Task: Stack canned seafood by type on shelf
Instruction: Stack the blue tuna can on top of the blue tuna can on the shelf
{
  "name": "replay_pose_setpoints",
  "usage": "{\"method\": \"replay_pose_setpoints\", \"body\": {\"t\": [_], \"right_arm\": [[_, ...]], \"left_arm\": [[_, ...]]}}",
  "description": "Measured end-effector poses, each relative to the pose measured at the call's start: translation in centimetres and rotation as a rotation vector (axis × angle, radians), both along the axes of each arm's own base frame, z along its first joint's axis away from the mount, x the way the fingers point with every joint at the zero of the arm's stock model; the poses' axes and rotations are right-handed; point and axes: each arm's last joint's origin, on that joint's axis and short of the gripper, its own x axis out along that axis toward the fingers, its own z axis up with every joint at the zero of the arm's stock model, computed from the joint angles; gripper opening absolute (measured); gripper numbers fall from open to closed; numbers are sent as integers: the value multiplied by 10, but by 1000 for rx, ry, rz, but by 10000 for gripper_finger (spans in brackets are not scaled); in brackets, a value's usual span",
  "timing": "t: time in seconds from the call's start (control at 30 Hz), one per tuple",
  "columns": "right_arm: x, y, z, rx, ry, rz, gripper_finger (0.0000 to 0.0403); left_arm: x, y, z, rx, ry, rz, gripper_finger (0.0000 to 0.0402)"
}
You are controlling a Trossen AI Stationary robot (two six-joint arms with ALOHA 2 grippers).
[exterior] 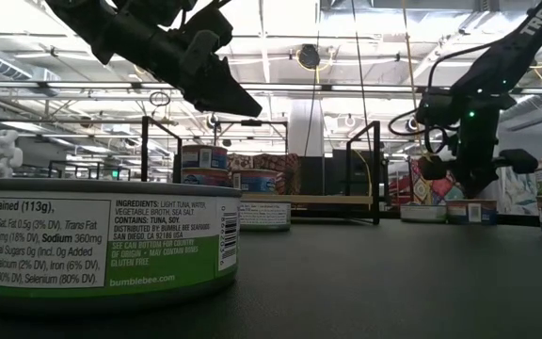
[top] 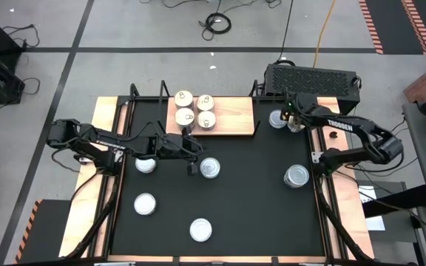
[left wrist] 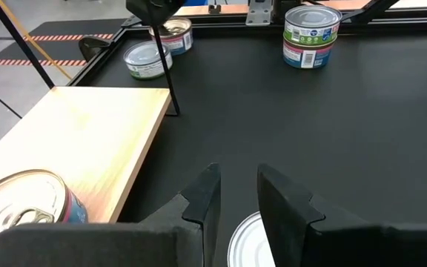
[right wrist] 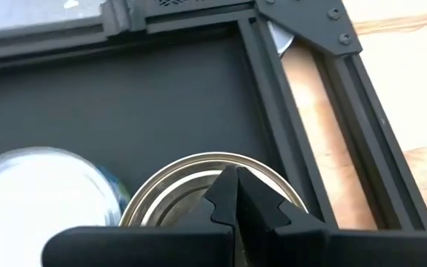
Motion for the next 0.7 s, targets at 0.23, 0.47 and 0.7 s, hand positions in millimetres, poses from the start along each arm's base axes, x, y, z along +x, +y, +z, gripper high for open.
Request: {"method": "replay_pose_setpoints", "body": {"t": [0.23, 0.47, 0.7], "right_arm": [[12, 15, -2, 70, 2, 104, 0], [31, 36, -1, 125, -45, 227, 0], [48, 70, 5, 206, -145, 388, 0]], "left_arm": [[0, 0, 0, 0, 0, 0, 93], [0, 0, 0, 0, 0, 0, 93], [0, 0, 0, 0, 5, 0, 93]]}}
